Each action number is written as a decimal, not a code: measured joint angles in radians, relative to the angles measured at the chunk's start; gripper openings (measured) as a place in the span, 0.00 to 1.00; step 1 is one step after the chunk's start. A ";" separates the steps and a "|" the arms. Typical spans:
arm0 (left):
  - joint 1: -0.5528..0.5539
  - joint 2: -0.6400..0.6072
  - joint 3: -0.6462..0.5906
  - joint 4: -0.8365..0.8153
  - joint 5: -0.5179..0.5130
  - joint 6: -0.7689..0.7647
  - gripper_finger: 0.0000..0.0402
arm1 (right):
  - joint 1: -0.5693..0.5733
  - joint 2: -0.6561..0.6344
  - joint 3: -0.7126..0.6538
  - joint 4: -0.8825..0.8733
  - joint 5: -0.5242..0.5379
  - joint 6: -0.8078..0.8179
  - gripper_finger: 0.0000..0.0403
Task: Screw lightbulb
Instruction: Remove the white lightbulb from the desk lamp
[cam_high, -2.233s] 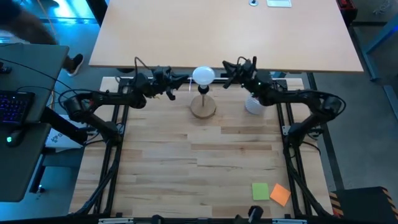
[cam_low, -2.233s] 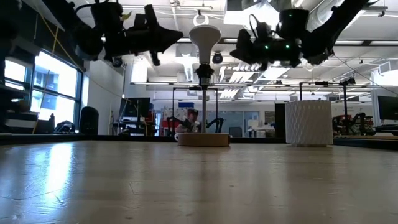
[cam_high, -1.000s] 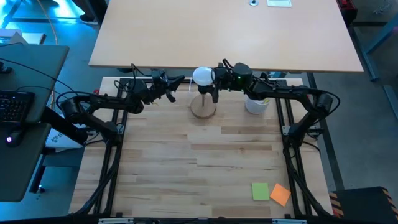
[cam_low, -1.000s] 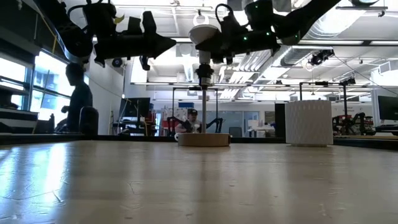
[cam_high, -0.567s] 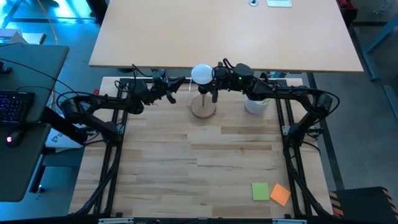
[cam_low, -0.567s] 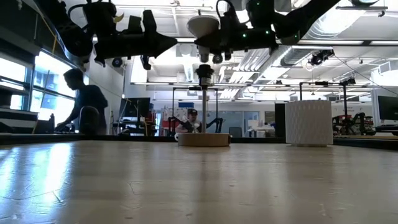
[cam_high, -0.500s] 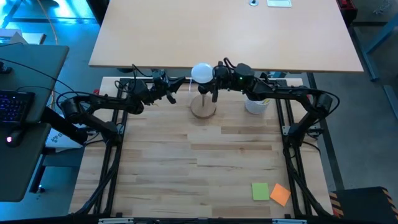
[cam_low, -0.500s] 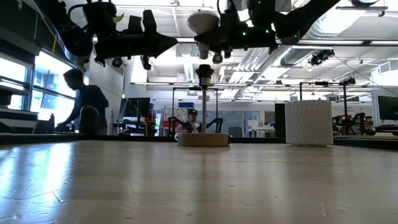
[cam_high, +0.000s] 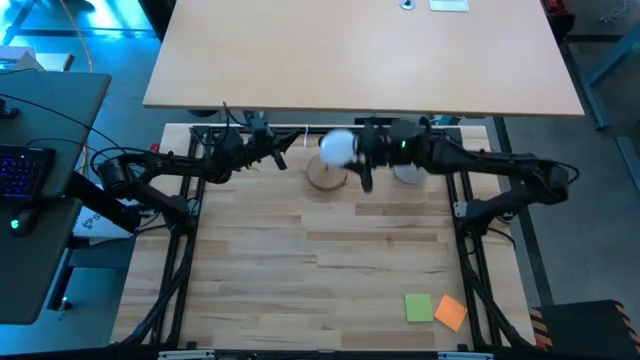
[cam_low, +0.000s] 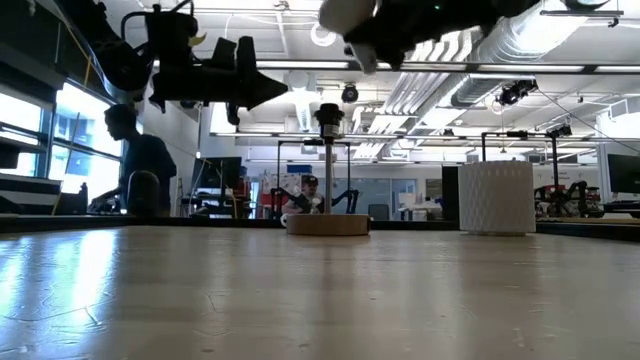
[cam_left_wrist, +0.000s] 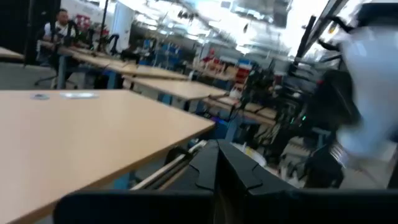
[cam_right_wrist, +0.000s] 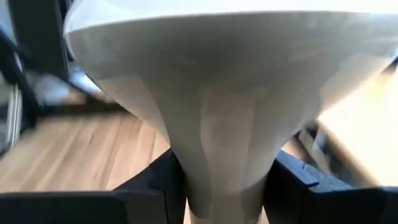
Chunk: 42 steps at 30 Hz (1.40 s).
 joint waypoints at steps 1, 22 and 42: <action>-0.001 0.000 0.000 -0.014 -0.002 0.008 0.00 | 0.033 -0.013 -0.019 -0.044 0.040 0.011 0.38; -0.083 -0.003 0.000 -0.061 -0.035 -0.004 0.00 | 0.318 0.080 -0.503 0.081 0.482 0.534 0.39; -0.085 -0.003 0.000 -0.102 -0.037 0.002 0.00 | 0.261 0.215 -0.503 0.078 0.436 0.582 0.56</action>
